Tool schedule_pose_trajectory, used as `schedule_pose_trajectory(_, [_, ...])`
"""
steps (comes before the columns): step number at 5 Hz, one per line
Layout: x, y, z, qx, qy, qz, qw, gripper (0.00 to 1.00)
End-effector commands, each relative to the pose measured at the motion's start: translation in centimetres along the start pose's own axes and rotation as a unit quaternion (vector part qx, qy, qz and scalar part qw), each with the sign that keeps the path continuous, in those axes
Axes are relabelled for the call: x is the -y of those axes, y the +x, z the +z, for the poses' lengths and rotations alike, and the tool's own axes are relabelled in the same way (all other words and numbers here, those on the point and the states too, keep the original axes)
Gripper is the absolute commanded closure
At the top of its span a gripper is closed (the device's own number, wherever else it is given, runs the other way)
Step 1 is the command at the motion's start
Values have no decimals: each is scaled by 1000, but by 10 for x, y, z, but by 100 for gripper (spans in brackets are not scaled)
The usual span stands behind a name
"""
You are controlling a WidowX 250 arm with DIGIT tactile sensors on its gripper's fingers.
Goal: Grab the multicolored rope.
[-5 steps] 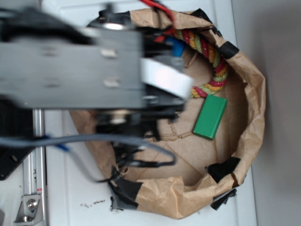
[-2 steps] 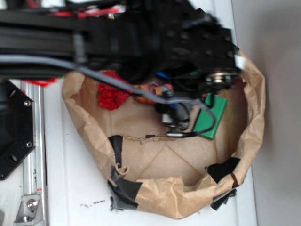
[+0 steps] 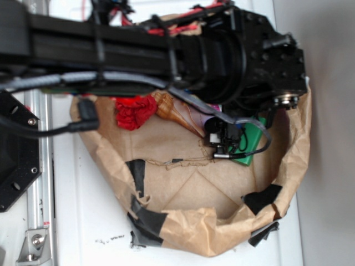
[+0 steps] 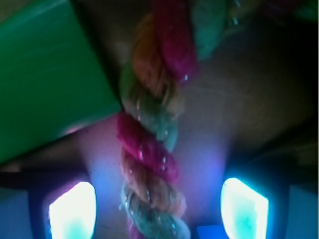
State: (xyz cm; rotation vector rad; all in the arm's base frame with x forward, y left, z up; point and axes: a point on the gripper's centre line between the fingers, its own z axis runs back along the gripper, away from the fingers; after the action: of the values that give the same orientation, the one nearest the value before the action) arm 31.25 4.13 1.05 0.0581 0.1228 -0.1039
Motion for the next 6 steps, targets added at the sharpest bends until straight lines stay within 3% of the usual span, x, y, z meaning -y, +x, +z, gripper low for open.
schedule_pose_trajectory(1, [-19, -29, -26, -16, -19, 23, 999, 100])
schedule_pose_trajectory(2, [-26, -39, -3, 4, -17, 4, 1000, 100])
schedule_pose_trajectory(3, [-7, -49, 47, 29, -1, 5, 1000, 100])
schedule_pose_trajectory(4, [10, -56, 96, 74, -20, -2, 997, 100])
schedule_pose_trajectory(5, [32, -59, 138, 95, -22, -4, 995, 100])
schedule_pose_trajectory(6, [50, -53, 144, 98, -12, 22, 995, 100])
